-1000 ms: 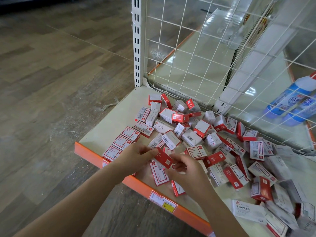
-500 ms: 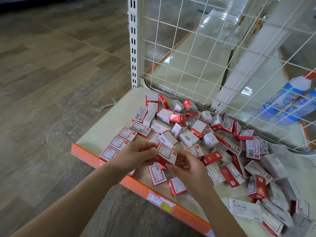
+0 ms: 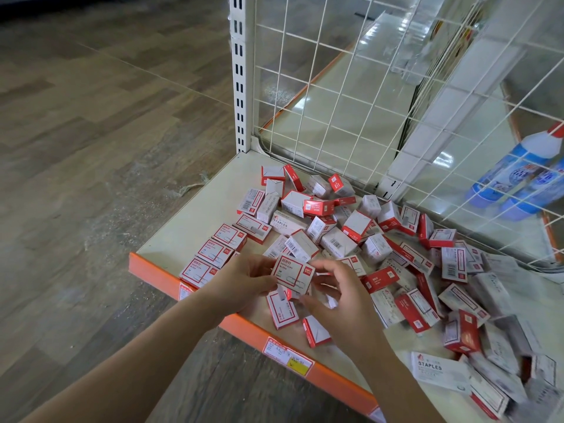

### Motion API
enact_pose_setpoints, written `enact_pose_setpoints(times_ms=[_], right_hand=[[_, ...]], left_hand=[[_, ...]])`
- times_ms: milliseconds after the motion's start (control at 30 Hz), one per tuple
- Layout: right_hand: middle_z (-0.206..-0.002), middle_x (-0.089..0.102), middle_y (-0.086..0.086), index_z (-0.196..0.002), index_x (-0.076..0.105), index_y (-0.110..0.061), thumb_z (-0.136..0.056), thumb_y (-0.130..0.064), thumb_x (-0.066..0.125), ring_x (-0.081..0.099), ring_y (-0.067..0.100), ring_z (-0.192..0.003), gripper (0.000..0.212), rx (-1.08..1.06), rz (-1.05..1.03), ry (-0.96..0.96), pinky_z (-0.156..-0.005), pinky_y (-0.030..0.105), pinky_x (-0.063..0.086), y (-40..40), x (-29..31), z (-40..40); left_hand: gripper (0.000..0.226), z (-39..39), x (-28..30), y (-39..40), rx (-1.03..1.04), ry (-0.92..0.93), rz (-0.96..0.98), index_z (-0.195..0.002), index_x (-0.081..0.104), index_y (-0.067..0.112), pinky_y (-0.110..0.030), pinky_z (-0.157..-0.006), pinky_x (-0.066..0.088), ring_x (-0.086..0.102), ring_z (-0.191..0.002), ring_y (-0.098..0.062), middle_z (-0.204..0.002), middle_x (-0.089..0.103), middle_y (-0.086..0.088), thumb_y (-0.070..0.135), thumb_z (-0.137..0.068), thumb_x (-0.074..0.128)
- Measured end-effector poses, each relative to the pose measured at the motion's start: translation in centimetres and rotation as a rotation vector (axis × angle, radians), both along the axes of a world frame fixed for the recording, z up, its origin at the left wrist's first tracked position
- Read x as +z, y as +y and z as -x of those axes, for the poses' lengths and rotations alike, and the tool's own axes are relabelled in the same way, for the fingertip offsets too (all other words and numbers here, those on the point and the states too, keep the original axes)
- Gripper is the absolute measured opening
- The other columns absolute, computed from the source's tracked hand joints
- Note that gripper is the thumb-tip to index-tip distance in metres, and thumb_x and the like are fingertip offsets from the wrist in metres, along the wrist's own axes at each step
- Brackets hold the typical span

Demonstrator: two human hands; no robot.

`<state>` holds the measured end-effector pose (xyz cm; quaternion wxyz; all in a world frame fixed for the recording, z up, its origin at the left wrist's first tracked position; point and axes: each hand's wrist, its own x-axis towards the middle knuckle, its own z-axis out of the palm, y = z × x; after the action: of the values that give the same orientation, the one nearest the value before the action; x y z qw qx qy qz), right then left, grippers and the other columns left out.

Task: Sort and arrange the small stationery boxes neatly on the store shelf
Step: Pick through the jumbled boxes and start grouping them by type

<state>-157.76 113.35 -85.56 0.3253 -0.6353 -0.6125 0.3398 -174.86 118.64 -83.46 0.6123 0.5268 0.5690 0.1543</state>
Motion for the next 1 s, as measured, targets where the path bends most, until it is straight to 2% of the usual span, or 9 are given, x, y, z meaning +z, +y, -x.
enact_pose_setpoints(times_ms=[100, 233, 433, 500, 567, 667, 800, 900, 1000], right_hand=[[-0.108, 0.049, -0.019, -0.112, 0.043, -0.033, -0.077, -0.04, 0.068, 0.047, -0.007, -0.1, 0.043, -0.013, 0.007, -0.034, -0.069, -0.007, 0.036, 0.1, -0.1, 0.1], [-0.104, 0.049, -0.021, -0.11, 0.044, -0.033, -0.079, -0.037, 0.067, 0.045, -0.014, -0.097, 0.039, -0.007, -0.011, -0.058, -0.073, -0.006, 0.035, 0.0, -0.2, 0.0], [-0.097, 0.045, -0.028, -0.109, 0.044, -0.033, -0.078, -0.047, 0.062, 0.045, -0.015, -0.091, 0.039, -0.032, -0.013, -0.075, -0.069, -0.007, 0.034, 0.3, 0.0, 0.7], [-0.099, 0.046, -0.026, -0.113, 0.045, -0.032, -0.079, -0.054, 0.059, 0.046, -0.014, -0.091, 0.043, -0.037, -0.005, -0.085, -0.067, -0.005, 0.036, 0.6, -0.1, 1.0], [-0.104, 0.049, -0.021, -0.118, 0.048, -0.028, -0.08, -0.049, 0.061, 0.048, -0.009, -0.094, 0.045, -0.058, 0.0, -0.112, -0.065, -0.001, 0.039, 1.0, -0.4, 1.2], [-0.111, 0.054, -0.013, -0.12, 0.051, -0.023, -0.081, -0.037, 0.066, 0.05, 0.001, -0.105, 0.044, -0.091, 0.002, -0.115, -0.074, 0.004, 0.038, 1.8, -1.1, 1.4], [-0.107, 0.056, -0.012, -0.114, 0.053, -0.025, -0.082, -0.03, 0.068, 0.053, 0.004, -0.102, 0.036, -0.113, 0.058, -0.116, -0.071, 0.01, 0.041, 3.4, -1.5, 2.4], [-0.104, 0.058, -0.01, -0.111, 0.056, -0.022, -0.081, -0.025, 0.069, 0.056, 0.006, -0.099, 0.033, -0.116, 0.073, -0.112, -0.078, 0.018, 0.048, 4.3, -1.9, 3.4], [-0.103, 0.059, -0.009, -0.111, 0.056, -0.021, -0.082, -0.026, 0.068, 0.058, 0.008, -0.096, 0.032, -0.137, 0.11, -0.09, -0.082, 0.026, 0.053, 4.2, -2.3, 4.2]], left_hand=[[0.019, -0.1, 0.3, 0.0, -0.016, 0.03, -0.018, -0.104, 0.057, 0.029, -0.02, -0.067, 0.055, 0.066, -0.086, -0.011, -0.094, 0.065, 0.015, 0.014, -0.093, 0.051], [0.027, -0.3, 0.4, -0.1, -0.047, 0.091, -0.054, -0.119, 0.057, 0.02, -0.02, -0.068, 0.054, 0.063, -0.094, -0.015, -0.112, 0.065, 0.004, 0.015, -0.093, 0.052], [0.028, 0.1, -0.3, 0.1, -0.031, 0.101, -0.064, -0.121, 0.056, 0.023, -0.023, -0.073, 0.055, 0.064, -0.093, -0.015, -0.108, 0.065, 0.008, 0.019, -0.094, 0.05], [0.029, 0.3, -0.6, 0.4, -0.001, 0.114, -0.086, -0.122, 0.055, 0.025, -0.03, -0.081, 0.057, 0.064, -0.097, -0.017, -0.109, 0.064, 0.007, 0.021, -0.093, 0.051], [0.029, 0.7, -1.0, 0.6, 0.054, 0.135, -0.119, -0.121, 0.054, 0.025, -0.029, -0.081, 0.056, 0.062, -0.099, -0.014, -0.109, 0.062, 0.009, 0.019, -0.093, 0.052], [0.034, 1.5, -1.8, 1.0, 0.101, 0.305, -0.261, -0.125, 0.054, 0.022, -0.022, -0.085, 0.046, 0.055, -0.106, -0.01, -0.119, 0.058, 0.006, 0.014, -0.092, 0.051], [0.044, 2.8, -2.6, 1.2, 0.039, 0.587, -0.377, -0.134, 0.047, 0.023, -0.028, -0.1, 0.039, 0.041, -0.128, -0.015, -0.141, 0.041, 0.005, 0.013, -0.091, 0.047], [0.051, 3.3, -3.2, 1.3, -0.061, 0.695, -0.432, -0.142, 0.036, 0.026, -0.034, -0.111, 0.029, 0.024, -0.139, -0.016, -0.151, 0.028, 0.007, 0.014, -0.092, 0.044], [0.054, 3.5, -3.6, 1.6, -0.144, 0.727, -0.436, -0.146, 0.024, 0.028, -0.036, -0.116, 0.015, 0.009, -0.144, -0.016, -0.155, 0.015, 0.007, 0.02, -0.095, 0.042]])
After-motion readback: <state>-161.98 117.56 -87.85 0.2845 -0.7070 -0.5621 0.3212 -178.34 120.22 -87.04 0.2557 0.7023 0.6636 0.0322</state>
